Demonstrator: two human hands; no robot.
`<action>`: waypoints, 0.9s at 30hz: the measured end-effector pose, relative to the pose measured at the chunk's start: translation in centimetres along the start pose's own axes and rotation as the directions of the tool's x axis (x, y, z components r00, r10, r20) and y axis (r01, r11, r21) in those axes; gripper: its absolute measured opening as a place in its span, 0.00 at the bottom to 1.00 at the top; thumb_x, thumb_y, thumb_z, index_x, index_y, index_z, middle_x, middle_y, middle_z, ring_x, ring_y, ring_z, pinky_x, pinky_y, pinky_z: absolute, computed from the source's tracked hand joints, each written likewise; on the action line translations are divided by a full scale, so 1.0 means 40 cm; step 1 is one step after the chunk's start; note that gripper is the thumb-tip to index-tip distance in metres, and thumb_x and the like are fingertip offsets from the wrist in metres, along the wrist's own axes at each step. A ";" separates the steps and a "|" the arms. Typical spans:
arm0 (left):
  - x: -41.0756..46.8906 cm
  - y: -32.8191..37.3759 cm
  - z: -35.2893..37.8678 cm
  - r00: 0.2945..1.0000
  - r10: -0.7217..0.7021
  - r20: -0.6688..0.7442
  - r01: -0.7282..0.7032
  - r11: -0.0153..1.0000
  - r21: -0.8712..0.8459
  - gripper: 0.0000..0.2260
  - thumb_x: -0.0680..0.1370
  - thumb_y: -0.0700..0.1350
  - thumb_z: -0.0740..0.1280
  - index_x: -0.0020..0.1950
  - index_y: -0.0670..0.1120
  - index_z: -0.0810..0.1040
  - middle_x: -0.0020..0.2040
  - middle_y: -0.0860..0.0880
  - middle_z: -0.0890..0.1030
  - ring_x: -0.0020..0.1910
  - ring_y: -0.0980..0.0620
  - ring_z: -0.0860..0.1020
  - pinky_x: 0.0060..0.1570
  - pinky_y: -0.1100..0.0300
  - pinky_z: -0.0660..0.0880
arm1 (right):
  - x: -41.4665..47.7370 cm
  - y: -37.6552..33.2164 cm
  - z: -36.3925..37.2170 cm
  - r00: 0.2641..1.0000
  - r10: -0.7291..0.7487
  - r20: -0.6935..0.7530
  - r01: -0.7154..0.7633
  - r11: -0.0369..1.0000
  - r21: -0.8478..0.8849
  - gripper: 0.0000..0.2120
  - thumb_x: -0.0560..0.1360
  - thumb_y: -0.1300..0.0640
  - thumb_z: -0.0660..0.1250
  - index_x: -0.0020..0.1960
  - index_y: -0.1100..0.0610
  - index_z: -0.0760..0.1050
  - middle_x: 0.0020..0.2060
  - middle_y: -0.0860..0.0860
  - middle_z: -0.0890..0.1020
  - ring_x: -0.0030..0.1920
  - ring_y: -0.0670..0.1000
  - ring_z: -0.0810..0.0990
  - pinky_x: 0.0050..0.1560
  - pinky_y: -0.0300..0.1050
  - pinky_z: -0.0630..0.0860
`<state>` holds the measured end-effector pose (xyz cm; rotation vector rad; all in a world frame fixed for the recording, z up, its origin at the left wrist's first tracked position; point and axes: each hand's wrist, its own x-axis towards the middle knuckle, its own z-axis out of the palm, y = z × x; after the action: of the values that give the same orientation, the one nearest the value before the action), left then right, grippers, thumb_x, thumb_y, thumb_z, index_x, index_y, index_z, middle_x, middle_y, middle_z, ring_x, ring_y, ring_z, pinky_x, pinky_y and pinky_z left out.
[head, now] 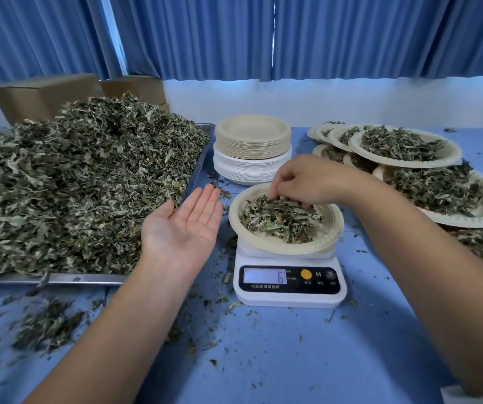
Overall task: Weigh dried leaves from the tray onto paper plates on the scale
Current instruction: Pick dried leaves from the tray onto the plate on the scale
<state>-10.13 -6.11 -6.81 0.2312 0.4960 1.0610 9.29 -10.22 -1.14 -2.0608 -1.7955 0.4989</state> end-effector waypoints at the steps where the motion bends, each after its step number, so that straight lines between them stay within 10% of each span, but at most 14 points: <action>1: 0.000 0.000 0.000 1.000 0.000 -0.001 0.000 1.000 0.000 0.22 0.84 0.48 0.51 0.61 0.32 0.73 0.53 0.35 0.81 0.56 0.39 0.78 0.58 0.47 0.74 | 0.000 -0.001 0.001 1.000 -0.001 -0.008 0.001 1.000 0.005 0.14 0.77 0.60 0.59 0.41 0.51 0.82 0.35 0.53 0.81 0.29 0.49 0.75 0.30 0.37 0.72; 27: 0.002 0.006 -0.001 1.000 -0.026 0.018 0.026 0.999 -0.035 0.22 0.83 0.49 0.51 0.59 0.32 0.74 0.54 0.36 0.81 0.57 0.40 0.78 0.55 0.48 0.74 | -0.003 -0.041 0.025 0.955 -0.134 -0.265 0.158 0.985 0.070 0.08 0.75 0.58 0.63 0.47 0.53 0.81 0.34 0.41 0.77 0.34 0.39 0.73 0.35 0.33 0.67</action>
<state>-10.30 -5.92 -6.78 0.2021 0.4635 1.0407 7.38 -10.11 -1.21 -1.8209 -1.7186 0.2493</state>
